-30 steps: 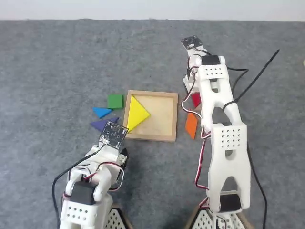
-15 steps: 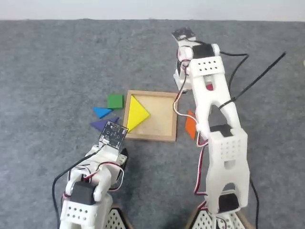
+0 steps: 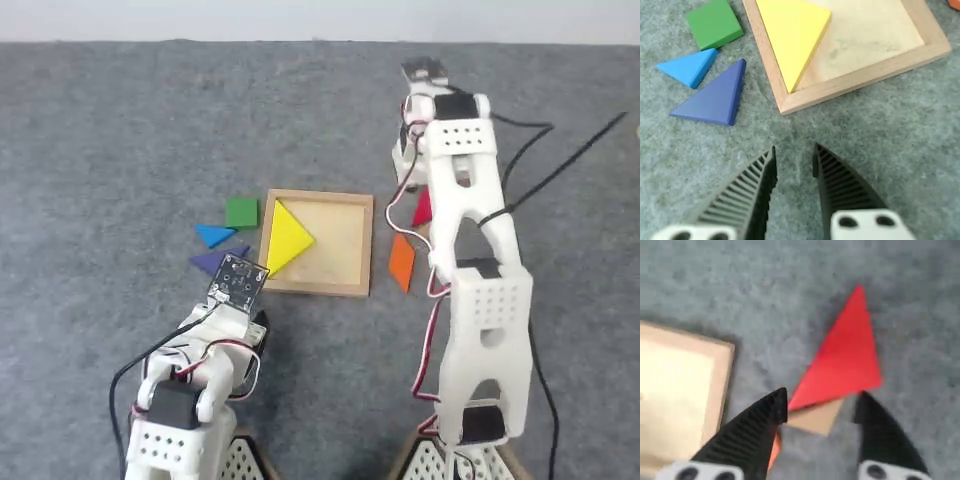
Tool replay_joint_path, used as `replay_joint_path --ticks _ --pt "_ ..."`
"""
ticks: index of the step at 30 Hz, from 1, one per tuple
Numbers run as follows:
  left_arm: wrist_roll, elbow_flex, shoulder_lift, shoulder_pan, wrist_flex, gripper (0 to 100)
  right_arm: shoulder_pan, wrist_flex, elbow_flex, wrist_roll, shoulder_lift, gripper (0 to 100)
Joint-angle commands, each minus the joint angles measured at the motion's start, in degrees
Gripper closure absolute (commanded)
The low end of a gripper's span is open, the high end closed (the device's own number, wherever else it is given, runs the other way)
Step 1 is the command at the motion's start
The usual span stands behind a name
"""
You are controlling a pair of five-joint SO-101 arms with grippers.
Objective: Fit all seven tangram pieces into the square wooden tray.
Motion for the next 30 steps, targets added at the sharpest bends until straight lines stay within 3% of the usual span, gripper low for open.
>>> replay_joint_path --ticks 1,30 --pt "0.5 -0.7 -1.0 -0.4 0.2 88 0.2 -4.4 -1.0 -0.6 2.7 67.7" --pt "0.5 -0.7 -1.0 -0.4 0.2 88 3.2 -7.5 -1.1 -0.6 9.7 67.9"
